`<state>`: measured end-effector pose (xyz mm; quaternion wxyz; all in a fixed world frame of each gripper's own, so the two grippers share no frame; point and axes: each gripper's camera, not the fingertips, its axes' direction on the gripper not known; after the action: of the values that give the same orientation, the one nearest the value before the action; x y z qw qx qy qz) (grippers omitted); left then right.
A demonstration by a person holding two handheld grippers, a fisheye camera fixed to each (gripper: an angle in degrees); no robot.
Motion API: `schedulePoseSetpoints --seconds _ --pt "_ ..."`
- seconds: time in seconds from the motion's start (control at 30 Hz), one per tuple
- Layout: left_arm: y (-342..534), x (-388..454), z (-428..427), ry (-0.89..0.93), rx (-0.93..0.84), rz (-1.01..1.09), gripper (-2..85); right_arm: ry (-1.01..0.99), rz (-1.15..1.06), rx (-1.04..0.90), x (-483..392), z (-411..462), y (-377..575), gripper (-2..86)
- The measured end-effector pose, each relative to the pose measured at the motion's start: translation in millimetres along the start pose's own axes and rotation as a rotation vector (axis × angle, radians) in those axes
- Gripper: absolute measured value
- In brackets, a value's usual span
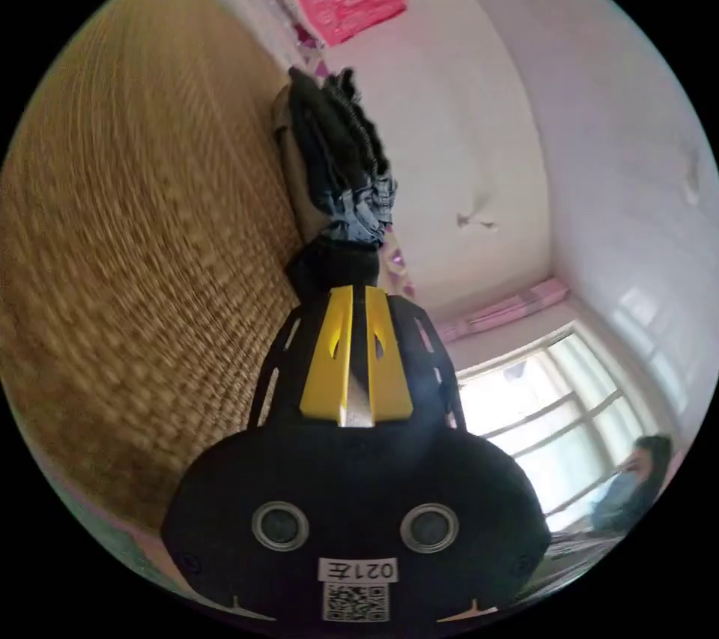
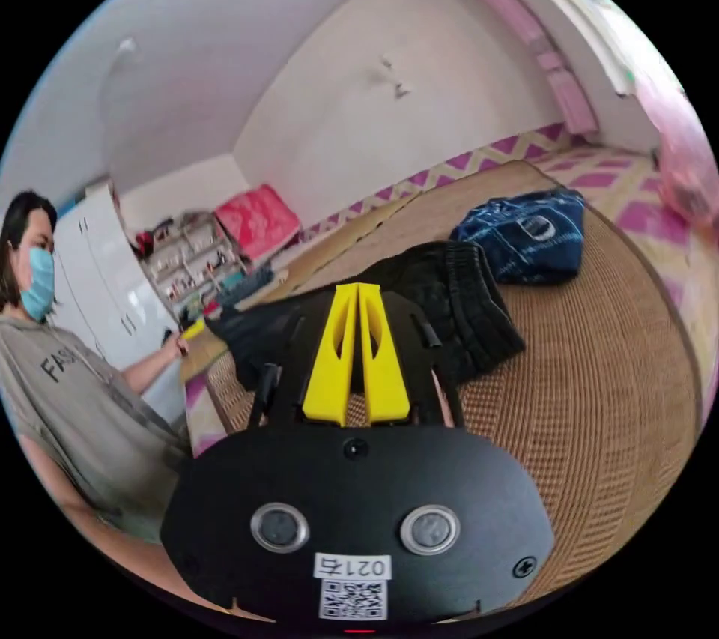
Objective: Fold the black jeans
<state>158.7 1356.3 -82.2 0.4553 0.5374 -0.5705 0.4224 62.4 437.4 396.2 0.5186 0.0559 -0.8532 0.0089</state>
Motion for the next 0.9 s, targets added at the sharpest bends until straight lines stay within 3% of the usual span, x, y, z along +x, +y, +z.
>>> schedulePoseSetpoints --seconds 0.03,0.13,0.27,0.37,0.63,0.73,0.9 --pt "9 48 3 -0.093 -0.005 0.160 0.8 0.005 -0.082 -0.094 -20 23 -27 0.4" --pt "51 166 72 -0.151 -0.149 0.521 4.6 0.055 -0.299 -0.371 -65 97 -92 2.4" --pt "123 270 207 -0.098 -0.398 0.797 7.2 0.156 -0.529 -0.692 -90 206 -161 4.2" --pt "194 324 324 -0.165 -0.564 0.970 10.4 0.193 -0.631 -0.843 -88 270 -194 5.9" --pt "378 414 551 -0.207 -0.883 1.230 12.1 0.158 -0.804 -1.009 -89 365 -251 6.8" --pt "434 438 585 -0.207 -0.941 1.282 11.7 0.133 -0.842 -1.067 -92 371 -257 2.1" --pt "496 469 600 -0.182 -0.969 1.309 11.4 0.101 -0.871 -0.954 -108 333 -276 -0.4"
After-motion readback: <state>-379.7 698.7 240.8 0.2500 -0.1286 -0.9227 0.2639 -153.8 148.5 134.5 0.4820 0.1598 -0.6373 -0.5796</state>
